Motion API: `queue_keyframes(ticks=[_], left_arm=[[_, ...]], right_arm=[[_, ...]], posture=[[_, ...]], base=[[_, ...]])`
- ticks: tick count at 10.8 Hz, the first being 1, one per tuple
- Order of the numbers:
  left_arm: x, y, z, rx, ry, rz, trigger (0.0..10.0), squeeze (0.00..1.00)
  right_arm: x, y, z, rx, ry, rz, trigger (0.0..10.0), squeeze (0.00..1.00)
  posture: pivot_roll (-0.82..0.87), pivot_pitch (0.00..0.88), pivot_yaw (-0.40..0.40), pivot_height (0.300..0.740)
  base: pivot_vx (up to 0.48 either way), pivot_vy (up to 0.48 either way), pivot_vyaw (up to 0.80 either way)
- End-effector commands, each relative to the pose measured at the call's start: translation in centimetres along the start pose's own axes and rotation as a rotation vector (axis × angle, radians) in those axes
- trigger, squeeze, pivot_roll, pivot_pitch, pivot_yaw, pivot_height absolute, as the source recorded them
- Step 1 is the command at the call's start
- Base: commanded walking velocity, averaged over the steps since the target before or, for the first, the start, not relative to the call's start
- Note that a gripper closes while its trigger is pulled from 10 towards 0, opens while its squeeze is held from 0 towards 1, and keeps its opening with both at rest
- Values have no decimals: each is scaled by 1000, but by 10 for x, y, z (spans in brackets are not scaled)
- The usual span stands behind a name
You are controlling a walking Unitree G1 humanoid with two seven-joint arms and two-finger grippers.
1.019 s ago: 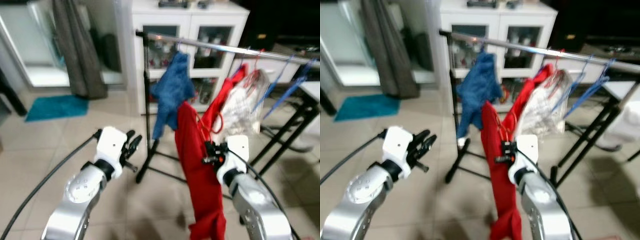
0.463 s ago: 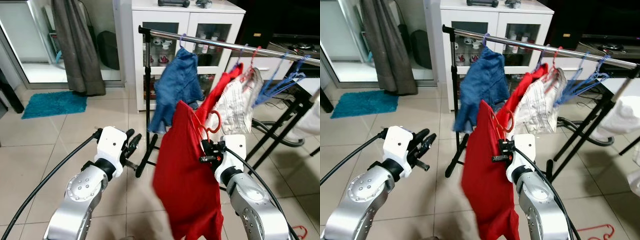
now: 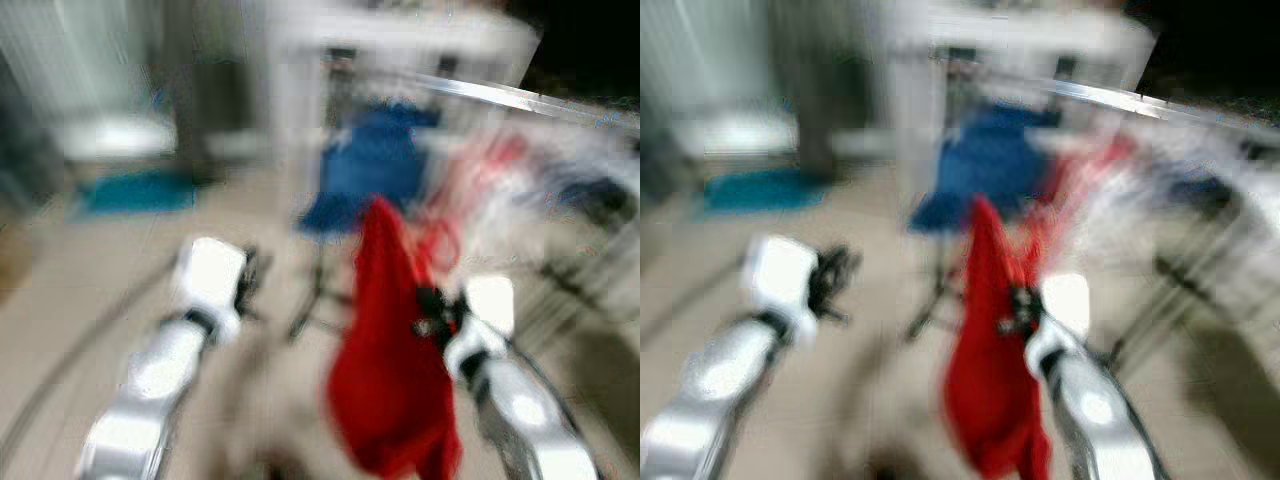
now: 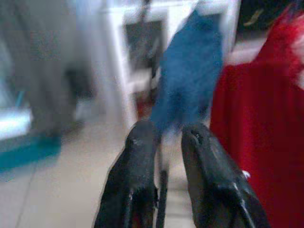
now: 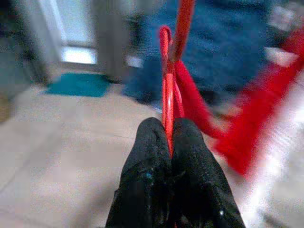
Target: Hang hanger
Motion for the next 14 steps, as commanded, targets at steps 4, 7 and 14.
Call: queue_keyframes(ticks=[4, 7, 14], left_arm=[[8, 6, -3, -16, -1, -19, 10000, 0], [7, 4, -5, -33, 8, -17, 10000, 0], [7, -5, -20, -152, 11, -33, 10000, 0]], right_arm=[[12, 0, 10, 44, 10, -66, 10000, 0], [14, -1, 8, 33, 19, -75, 10000, 0], [17, -21, 2, -25, 50, -105, 10000, 0]], posture=[[101, 0, -16, 740], [101, 1, -18, 740], [89, 0, -19, 740]], base=[[328, 0, 0], [329, 0, 0], [312, 0, -764]])
Point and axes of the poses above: a point about 5 cm out from each wrist's last joint towards the gripper, its own y axis pointing out of the wrist towards the gripper, its own x axis along the axis of the wrist's last joint, z = x × y, the point moved 3 cm from there along y, pointing out of the wrist towards the gripper, and after that the axes turned 12 degrees about y, right-handed, at the moved point
